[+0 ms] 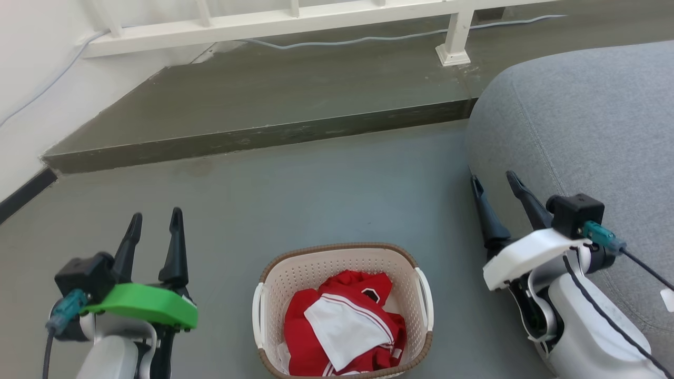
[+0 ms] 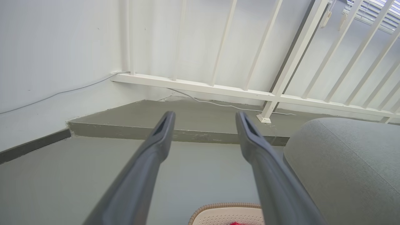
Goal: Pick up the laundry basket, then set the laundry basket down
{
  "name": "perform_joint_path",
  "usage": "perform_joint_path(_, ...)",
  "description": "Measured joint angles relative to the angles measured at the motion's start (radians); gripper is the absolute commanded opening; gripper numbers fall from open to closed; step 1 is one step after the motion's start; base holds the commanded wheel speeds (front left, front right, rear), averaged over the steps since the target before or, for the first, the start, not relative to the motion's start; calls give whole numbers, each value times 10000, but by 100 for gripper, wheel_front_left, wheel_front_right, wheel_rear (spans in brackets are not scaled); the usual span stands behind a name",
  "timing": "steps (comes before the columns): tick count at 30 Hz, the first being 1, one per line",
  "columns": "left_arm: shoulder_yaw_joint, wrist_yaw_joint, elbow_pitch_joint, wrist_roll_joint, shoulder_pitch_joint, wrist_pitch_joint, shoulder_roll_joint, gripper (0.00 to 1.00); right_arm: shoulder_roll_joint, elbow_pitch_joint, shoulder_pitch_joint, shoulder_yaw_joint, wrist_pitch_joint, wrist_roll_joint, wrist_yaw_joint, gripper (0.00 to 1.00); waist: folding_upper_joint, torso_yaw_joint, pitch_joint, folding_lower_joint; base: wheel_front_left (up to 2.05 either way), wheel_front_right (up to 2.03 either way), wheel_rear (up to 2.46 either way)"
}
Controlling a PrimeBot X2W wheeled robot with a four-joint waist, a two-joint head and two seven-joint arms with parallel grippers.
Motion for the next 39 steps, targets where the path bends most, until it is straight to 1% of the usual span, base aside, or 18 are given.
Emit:
perform_joint_path(6, 353, -2, -303, 357, 565, 0, -301, 100, 46, -244, 529, -238, 0, -265, -13, 100, 0, -23, 31, 0, 0, 0, 0)
perform_joint_path(13, 614, -111, -408, 600, 942, 0, -493, 100, 148, -493, 848, -445, 0, -543, -12, 100, 0, -47, 32, 0, 0, 0, 0)
perform_joint_path(22, 865, -343, -587, 863, 1127, 0, -598, 100, 201, -702, 1055, -665, 0, -777, 10, 100, 0, -102, 6, 0, 0, 0, 0)
perform_joint_path(33, 1022, -527, -625, 1197, 1365, 0, -771, 100, 403, -796, 1295, -830, 0, -955, 188, 100, 0, -129, -36, 0, 0, 0, 0)
perform_joint_path(39, 1093, -541, -631, 1243, 1365, 0, -826, 100, 454, -842, 1439, -1001, 0, -1124, 259, 100, 0, -116, -12, 0, 0, 0, 0)
